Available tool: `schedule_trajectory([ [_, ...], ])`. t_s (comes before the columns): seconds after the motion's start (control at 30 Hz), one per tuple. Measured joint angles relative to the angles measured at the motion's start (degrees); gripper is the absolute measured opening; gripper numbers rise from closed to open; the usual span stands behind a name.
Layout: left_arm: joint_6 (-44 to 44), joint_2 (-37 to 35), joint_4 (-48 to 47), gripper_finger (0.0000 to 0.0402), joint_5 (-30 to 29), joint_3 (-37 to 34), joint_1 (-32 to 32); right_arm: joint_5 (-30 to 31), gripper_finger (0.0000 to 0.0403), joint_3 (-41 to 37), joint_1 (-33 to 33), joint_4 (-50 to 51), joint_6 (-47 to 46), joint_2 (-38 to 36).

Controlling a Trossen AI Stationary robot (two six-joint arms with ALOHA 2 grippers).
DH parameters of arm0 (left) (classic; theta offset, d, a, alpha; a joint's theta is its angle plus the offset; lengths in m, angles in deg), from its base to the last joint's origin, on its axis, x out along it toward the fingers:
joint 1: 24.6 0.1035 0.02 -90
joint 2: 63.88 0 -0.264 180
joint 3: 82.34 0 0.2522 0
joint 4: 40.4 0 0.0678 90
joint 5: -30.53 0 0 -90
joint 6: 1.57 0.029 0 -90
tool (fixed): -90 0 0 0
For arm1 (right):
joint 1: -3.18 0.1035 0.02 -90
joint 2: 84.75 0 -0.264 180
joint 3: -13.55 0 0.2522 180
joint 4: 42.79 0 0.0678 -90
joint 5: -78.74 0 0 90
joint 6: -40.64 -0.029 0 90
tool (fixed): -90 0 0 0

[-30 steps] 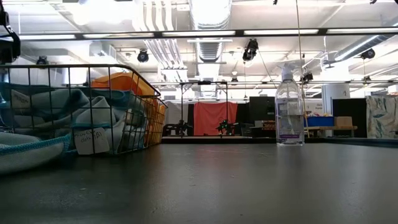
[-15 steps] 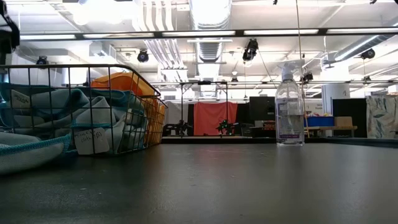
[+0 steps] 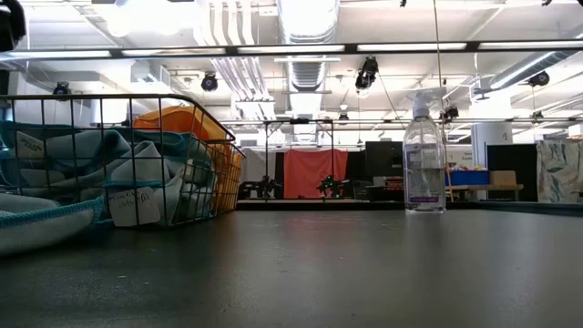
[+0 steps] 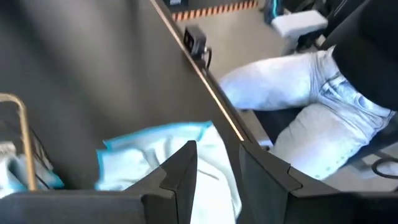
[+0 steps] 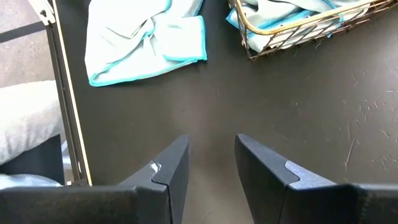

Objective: Sort microfiber towel by color & place in baskets
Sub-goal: Put the blue towel into the bottom wire basket

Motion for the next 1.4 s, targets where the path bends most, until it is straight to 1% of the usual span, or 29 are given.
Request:
schedule_trajectory([
  [0.13, -4.1, 2.7, -0.1, 0.0107, 1.5, -0.1, -0.1, 0.0, 0.0123, 0.0, 0.0, 0.0, 0.0, 0.0],
  [0.37, -6.4, 8.9, -0.2, 0.0107, 1.7, -0.2, -0.6, 0.0, 0.0123, 0.0, 0.0, 0.0, 0.0, 0.0],
  [0.53, -6.9, 13.2, -0.2, 0.0107, 6.3, -0.2, -0.6, 0.0, 0.0123, 0.0, 0.0, 0.0, 0.0, 0.0],
  [0.67, -6.9, 16.0, -0.9, 0.0107, 8.1, -0.2, -0.6, 0.0, 0.0123, 0.0, 0.0, 0.0, 0.0, 0.0],
  [1.07, -6.9, 25.0, -5.4, 0.0107, 7.0, -0.2, -0.6, 0.0, 0.0123, 0.0, 0.0, 0.0, 0.0, 0.0],
  [1.4, -6.9, 31.4, -5.9, 0.0107, 7.0, -0.2, -0.6, 0.0, 0.0123, 0.0, 0.0, 0.0, 0.0, 0.0],
])
